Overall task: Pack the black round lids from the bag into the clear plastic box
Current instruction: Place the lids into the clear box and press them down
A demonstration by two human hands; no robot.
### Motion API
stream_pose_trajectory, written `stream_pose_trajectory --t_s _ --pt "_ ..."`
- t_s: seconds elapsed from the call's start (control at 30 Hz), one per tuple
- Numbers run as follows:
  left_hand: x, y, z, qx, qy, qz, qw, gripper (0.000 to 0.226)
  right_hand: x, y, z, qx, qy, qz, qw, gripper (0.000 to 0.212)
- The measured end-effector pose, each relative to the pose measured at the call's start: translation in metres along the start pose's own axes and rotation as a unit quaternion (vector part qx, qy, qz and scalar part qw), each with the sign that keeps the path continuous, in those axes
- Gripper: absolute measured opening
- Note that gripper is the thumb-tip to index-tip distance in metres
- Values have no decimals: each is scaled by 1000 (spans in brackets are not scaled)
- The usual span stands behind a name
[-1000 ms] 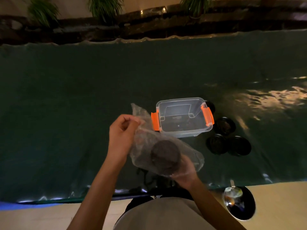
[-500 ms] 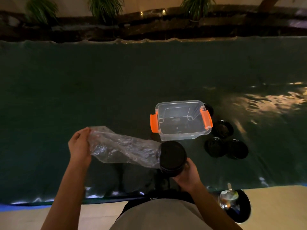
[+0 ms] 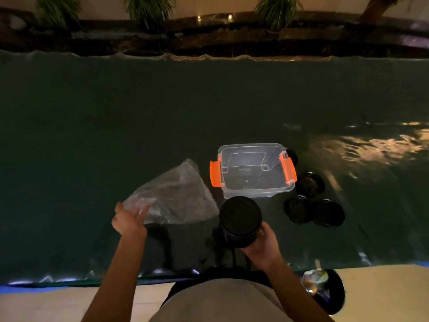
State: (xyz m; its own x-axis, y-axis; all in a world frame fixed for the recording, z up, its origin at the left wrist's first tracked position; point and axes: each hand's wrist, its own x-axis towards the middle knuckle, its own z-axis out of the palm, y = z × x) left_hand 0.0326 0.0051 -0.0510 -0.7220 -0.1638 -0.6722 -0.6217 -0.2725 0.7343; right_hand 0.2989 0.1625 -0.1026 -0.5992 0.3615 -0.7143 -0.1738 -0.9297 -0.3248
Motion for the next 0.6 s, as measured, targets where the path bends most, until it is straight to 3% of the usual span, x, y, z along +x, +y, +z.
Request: stream_pose_trajectory --t_s 0.1,0.17,0.2,0.27,0.33,0.4,0.43,0.5,0.53,0.6 --pt "-4 -2 5 49 50 55 996 24 0 -1 -1 2 9 -4 1000 34" --pt "-19 -5 4 161 85 193 964 35 -1 -3 -1 -1 8 -4 1000 35" --pt "-31 -7 4 203 63 274 938 36 -2 -4 1 2 3 0 1000 36" --pt "-61 -10 6 247 -55 376 891 31 -5 -7 4 -6 0 1 1000 38" --pt "-96 -12 18 292 -250 395 834 25 -6 -10 7 -10 -2 1 1000 39" --pt "-131 -20 29 368 -428 400 722 29 -7 -14 12 -18 -10 2 1000 41" --pt "-142 -27 33 400 -476 418 663 35 -8 -15 15 -28 -13 2 1000 41" --pt "-158 -39 39 444 -502 455 587 43 -11 -20 22 -37 -18 3 999 41" --pt "-163 -44 42 453 -501 459 577 45 -13 -24 25 -40 -21 3 999 40" --pt "-167 -49 46 454 -489 457 589 46 -17 -34 31 -53 -22 1 998 39"
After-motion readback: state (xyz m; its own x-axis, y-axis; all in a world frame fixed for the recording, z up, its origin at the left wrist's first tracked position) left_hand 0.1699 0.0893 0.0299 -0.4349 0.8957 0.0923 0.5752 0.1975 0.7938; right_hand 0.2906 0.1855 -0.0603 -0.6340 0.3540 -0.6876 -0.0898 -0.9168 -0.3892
